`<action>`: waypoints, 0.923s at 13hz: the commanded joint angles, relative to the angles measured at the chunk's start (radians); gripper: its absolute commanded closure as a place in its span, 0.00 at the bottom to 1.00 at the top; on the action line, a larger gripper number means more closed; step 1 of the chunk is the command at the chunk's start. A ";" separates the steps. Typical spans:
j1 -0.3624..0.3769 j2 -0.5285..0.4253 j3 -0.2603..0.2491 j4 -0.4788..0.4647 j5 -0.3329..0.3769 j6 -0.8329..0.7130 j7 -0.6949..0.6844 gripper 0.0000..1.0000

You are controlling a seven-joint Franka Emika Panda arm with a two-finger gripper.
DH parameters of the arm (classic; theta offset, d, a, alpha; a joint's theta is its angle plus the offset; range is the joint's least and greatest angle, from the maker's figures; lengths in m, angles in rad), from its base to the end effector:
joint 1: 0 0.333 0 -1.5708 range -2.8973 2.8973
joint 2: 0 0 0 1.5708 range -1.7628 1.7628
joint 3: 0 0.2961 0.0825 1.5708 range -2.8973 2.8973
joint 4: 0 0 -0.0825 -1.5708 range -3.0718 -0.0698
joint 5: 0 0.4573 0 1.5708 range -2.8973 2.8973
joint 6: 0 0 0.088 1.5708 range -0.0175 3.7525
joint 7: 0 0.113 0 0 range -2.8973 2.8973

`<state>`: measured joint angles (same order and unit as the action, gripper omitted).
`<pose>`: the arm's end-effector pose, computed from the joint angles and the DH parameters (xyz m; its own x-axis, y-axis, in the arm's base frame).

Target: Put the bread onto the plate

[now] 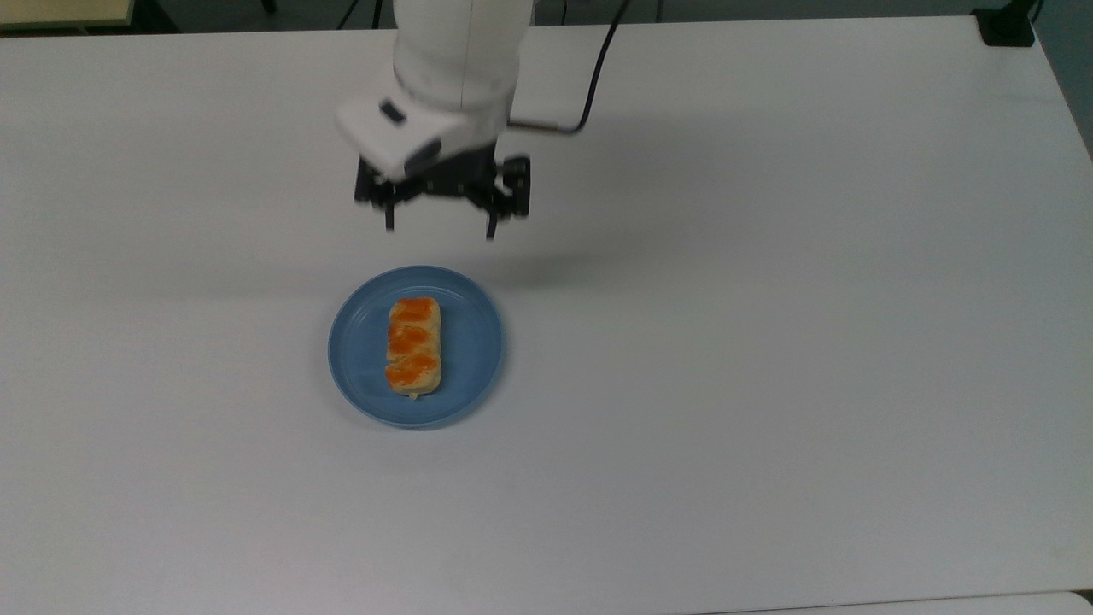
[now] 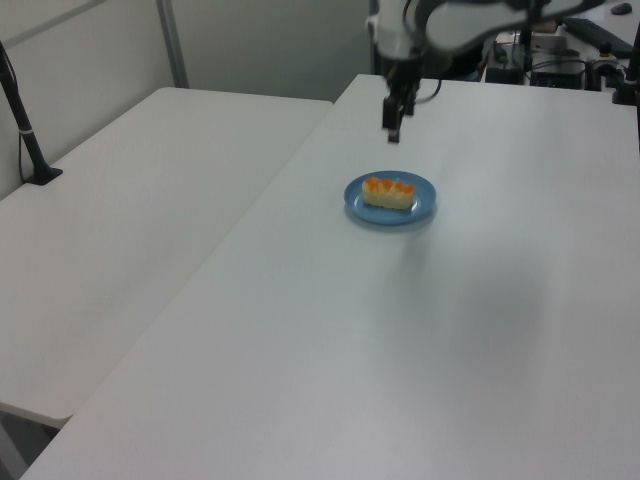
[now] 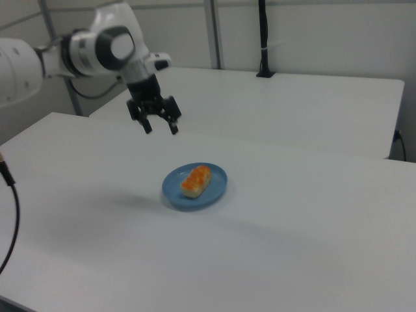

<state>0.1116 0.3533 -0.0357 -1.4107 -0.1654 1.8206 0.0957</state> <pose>0.7377 0.0449 0.4691 0.9973 0.0250 0.0693 0.0130 -0.9857 0.1679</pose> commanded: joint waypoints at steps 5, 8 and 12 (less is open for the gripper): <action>0.000 -0.257 -0.004 -0.105 0.075 -0.207 0.073 0.00; -0.007 -0.254 -0.004 -0.102 0.076 -0.208 0.070 0.00; -0.007 -0.257 -0.010 -0.096 0.076 -0.222 0.070 0.00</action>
<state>0.1047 0.1241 -0.0381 -1.4838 -0.1056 1.6131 0.1519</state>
